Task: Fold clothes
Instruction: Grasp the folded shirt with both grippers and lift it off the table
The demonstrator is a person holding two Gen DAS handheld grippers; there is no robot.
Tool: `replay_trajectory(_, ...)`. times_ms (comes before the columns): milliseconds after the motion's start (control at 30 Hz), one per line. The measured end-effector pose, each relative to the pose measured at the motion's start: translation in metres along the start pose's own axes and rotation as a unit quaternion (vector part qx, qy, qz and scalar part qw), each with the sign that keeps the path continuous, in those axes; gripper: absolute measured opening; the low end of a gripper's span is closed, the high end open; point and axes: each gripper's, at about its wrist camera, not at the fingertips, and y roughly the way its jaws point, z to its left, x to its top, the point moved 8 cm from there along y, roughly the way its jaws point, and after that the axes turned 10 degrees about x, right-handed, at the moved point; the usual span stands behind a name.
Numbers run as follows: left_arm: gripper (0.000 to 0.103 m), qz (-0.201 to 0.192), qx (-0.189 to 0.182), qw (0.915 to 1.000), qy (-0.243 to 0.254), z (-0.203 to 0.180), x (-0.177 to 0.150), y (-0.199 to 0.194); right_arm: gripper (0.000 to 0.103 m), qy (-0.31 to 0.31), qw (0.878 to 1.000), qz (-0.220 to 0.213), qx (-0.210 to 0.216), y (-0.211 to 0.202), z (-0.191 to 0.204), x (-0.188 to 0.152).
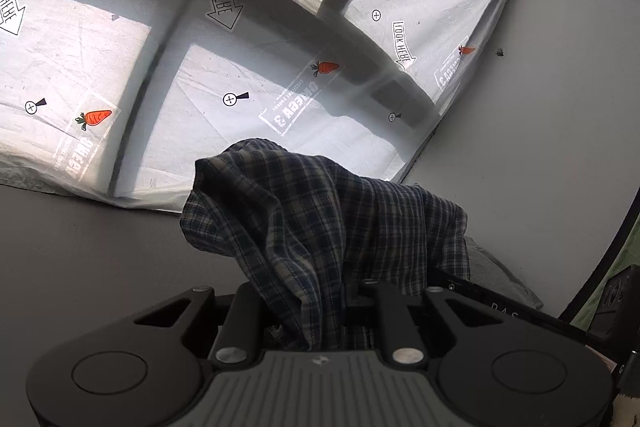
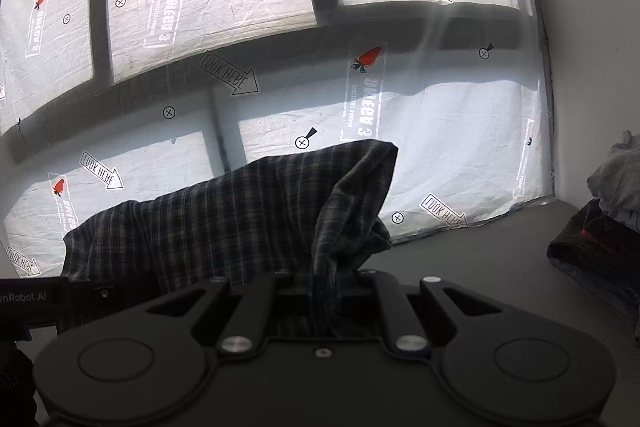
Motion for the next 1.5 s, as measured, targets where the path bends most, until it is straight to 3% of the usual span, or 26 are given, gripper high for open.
replay_trajectory(200, 0.018, 0.008, -0.046, 0.9989, 0.008, -0.058, -0.015, 0.013, 0.011, 0.004, 0.999, -0.009, -0.051, -0.047, -0.040, 0.011)
replay_trajectory(433, 0.018, -0.008, -0.057, 0.9982, 0.015, -0.154, -0.036, 0.053, 0.011, -0.003, 0.997, -0.043, -0.059, -0.084, -0.124, 0.027)
replay_trajectory(533, 0.018, -0.014, -0.062, 0.9979, 0.013, -0.216, -0.042, 0.085, 0.011, -0.020, 0.996, -0.064, -0.053, -0.101, -0.177, 0.043)
replay_trajectory(667, 0.019, -0.033, -0.093, 0.9949, 0.022, -0.302, -0.043, 0.125, 0.011, -0.048, 0.993, -0.095, -0.057, -0.131, -0.255, 0.076)
replay_trajectory(867, 0.019, -0.046, -0.144, 0.9880, 0.030, -0.428, -0.032, 0.181, 0.011, -0.094, 0.982, -0.132, -0.097, -0.176, -0.355, 0.138)
replay_trajectory(967, 0.019, -0.060, -0.150, 0.9855, 0.052, -0.480, -0.028, 0.204, 0.011, -0.125, 0.974, -0.151, -0.118, -0.196, -0.394, 0.166)
replay_trajectory(1067, 0.019, -0.060, -0.165, 0.9834, 0.044, -0.520, -0.025, 0.229, 0.011, -0.152, 0.965, -0.164, -0.139, -0.205, -0.426, 0.188)
replay_trajectory(1300, 0.021, -0.045, -0.168, 0.9846, 0.012, -0.565, -0.030, 0.283, 0.011, -0.215, 0.947, -0.145, -0.189, -0.192, -0.475, 0.219)
replay_trajectory(1400, 0.023, -0.032, -0.134, 0.9903, 0.019, -0.557, -0.041, 0.310, 0.012, -0.223, 0.952, -0.115, -0.175, -0.165, -0.490, 0.213)
replay_trajectory(1500, 0.024, -0.002, -0.075, 0.9965, 0.036, -0.533, -0.056, 0.348, 0.012, -0.221, 0.960, -0.069, -0.159, -0.126, -0.515, 0.197)
